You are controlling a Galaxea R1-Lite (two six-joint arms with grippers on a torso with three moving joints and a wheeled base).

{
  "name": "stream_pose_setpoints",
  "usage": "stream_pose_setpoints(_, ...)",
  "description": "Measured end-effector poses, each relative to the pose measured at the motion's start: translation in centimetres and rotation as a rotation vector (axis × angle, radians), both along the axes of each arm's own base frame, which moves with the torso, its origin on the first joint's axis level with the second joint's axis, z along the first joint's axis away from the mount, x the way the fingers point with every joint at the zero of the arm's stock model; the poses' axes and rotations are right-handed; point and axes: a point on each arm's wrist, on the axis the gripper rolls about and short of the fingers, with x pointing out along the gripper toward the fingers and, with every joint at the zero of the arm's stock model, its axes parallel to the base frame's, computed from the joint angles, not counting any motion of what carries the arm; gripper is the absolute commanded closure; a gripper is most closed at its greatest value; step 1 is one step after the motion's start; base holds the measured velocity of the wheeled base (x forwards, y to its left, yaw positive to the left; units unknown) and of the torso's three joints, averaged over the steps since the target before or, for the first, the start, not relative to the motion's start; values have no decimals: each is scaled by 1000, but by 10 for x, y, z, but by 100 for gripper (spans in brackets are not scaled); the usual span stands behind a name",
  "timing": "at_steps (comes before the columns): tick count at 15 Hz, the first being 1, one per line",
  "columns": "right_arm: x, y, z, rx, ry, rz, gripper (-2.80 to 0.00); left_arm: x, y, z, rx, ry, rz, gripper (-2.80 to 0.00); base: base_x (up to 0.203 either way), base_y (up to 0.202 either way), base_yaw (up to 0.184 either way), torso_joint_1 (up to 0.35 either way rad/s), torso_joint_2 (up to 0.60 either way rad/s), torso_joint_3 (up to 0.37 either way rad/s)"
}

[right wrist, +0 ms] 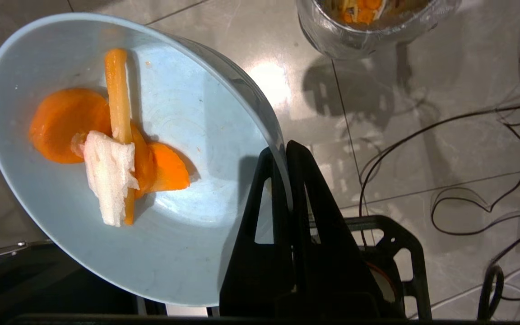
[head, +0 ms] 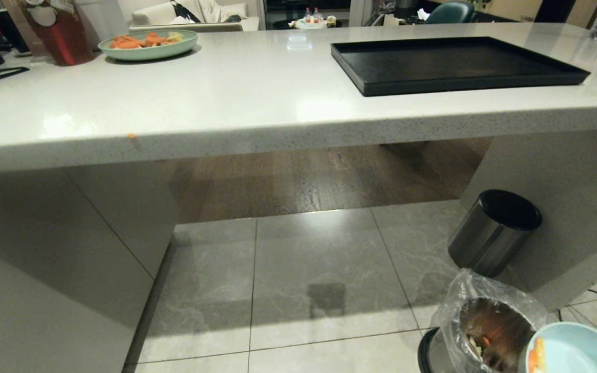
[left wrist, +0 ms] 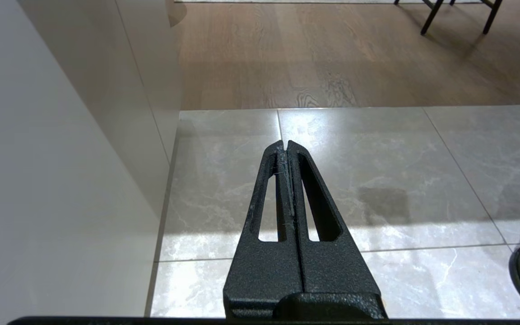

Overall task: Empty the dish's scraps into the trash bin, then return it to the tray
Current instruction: Move the bowl over the trash can

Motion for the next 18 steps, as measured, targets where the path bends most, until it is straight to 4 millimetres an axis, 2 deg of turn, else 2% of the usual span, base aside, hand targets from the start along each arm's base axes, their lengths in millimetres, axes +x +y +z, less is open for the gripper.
stream_pose_setpoints(8, 8, -7, -23, -11, 80, 17, 0, 0, 0, 0, 0, 0, -1, 0, 0, 0, 0, 0, 0, 0)
stream_pose_setpoints(14, 29, -7, -6, -32, 51, -10, 0, 0, 0, 0, 0, 0, 0, 0, 0, 0, 0, 0, 0, 0)
stream_pose_setpoints(18, 34, -6, -5, -32, 59, -15, 0, 0, 0, 0, 0, 0, 0, 0, 0, 0, 0, 0, 0, 0)
